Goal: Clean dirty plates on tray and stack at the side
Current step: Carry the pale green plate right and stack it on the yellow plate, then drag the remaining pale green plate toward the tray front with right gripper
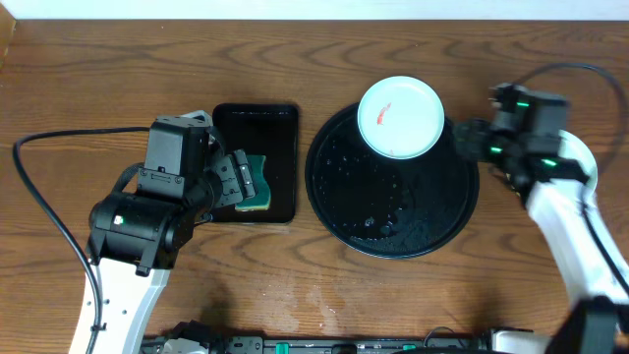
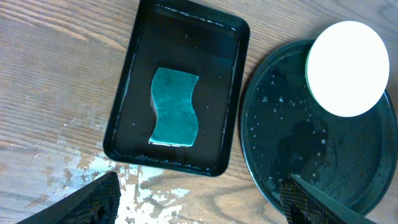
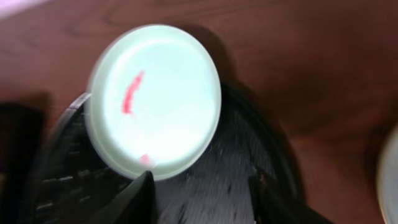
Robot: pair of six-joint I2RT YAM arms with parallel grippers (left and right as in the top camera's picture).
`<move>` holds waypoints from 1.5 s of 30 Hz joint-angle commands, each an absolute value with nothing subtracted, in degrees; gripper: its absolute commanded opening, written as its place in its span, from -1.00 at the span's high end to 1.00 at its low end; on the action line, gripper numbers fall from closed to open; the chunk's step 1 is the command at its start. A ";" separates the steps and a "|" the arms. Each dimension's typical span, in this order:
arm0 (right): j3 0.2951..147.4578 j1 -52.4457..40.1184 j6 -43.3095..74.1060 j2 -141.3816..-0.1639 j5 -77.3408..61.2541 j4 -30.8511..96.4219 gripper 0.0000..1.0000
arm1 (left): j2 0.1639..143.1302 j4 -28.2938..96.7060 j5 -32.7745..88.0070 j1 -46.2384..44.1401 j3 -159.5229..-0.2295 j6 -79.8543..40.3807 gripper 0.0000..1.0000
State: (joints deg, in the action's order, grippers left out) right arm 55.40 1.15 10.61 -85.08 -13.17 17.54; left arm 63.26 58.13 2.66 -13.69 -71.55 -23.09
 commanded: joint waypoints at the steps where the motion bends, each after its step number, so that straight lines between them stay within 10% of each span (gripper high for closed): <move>1: 54.94 -3.38 5.04 -91.90 -0.19 12.75 0.03 | 63.33 58.24 2.57 -13.56 -72.62 -22.72 -0.65; 9: 54.94 -4.93 7.38 -106.72 0.14 -1.43 0.10 | 63.33 58.24 2.57 -13.56 -72.62 -22.72 -0.65; 15: 54.94 -4.93 15.53 -110.87 -2.35 -3.81 0.98 | 63.33 58.24 2.57 -13.56 -72.62 -22.72 -0.65; 37: 54.83 -9.50 25.67 -93.45 -5.19 36.05 0.98 | 63.33 58.24 2.57 -13.56 -72.62 -22.72 -0.65; 41: 54.87 -9.74 20.45 -93.34 -1.54 34.59 0.29 | 63.33 58.24 2.57 -13.56 -72.62 -22.72 -0.65; 45: 55.37 -9.63 13.21 -92.31 -2.39 34.33 0.21 | 63.33 58.22 2.57 -13.56 -72.62 -22.72 -0.65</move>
State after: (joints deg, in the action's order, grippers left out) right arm 55.09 -9.34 19.20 -93.08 -3.38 34.24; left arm 63.26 58.11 2.68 -13.69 -71.57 -23.09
